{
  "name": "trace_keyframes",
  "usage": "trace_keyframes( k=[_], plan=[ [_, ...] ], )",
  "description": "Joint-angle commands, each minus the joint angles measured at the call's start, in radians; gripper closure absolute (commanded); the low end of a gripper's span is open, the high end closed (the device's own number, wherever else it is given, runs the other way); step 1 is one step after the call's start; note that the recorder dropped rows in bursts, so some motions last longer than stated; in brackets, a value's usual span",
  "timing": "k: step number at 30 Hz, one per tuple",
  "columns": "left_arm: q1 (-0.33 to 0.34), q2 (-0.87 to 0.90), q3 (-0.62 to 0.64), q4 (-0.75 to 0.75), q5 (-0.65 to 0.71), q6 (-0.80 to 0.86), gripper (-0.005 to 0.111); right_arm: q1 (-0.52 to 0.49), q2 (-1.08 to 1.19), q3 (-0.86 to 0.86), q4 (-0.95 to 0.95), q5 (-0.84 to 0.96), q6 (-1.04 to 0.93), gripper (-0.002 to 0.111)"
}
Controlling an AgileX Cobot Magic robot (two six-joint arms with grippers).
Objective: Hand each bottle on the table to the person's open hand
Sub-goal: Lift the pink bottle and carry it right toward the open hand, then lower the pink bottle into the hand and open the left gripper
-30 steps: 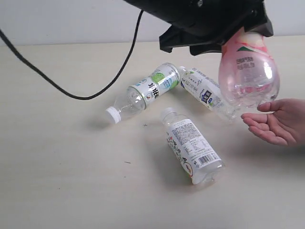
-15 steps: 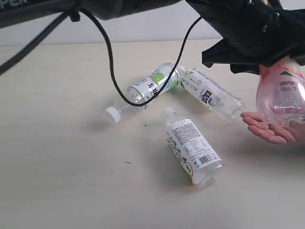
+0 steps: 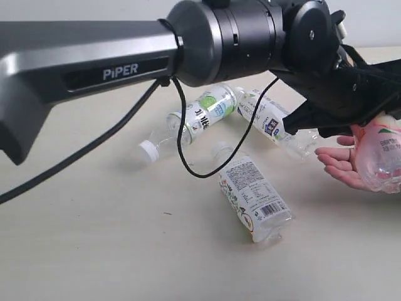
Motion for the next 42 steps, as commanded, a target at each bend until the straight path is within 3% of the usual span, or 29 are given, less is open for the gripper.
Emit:
trace_keyframes(
  k=[1, 12, 35, 38, 42],
  plan=[
    [-0.005, 0.040, -0.008, -0.028, -0.020, 0.016, 0.107, 0.002, -0.006, 0.004, -0.005, -0.008, 0.001, 0.108],
    [-0.005, 0.078, -0.008, -0.129, -0.049, 0.105, 0.107, 0.002, -0.006, 0.004, -0.005, -0.008, 0.001, 0.108],
    [-0.005, 0.089, -0.008, -0.151, -0.036, 0.163, 0.106, 0.002, -0.006, 0.004, -0.005, -0.008, 0.001, 0.108],
    [-0.005, 0.108, -0.008, -0.178, -0.029, 0.163, 0.098, 0.002, -0.006, 0.004, -0.005, -0.008, 0.001, 0.108],
    [-0.005, 0.130, -0.008, -0.275, -0.031, 0.205, 0.072, 0.002, -0.006, 0.004, -0.005, -0.008, 0.001, 0.108]
  ],
)
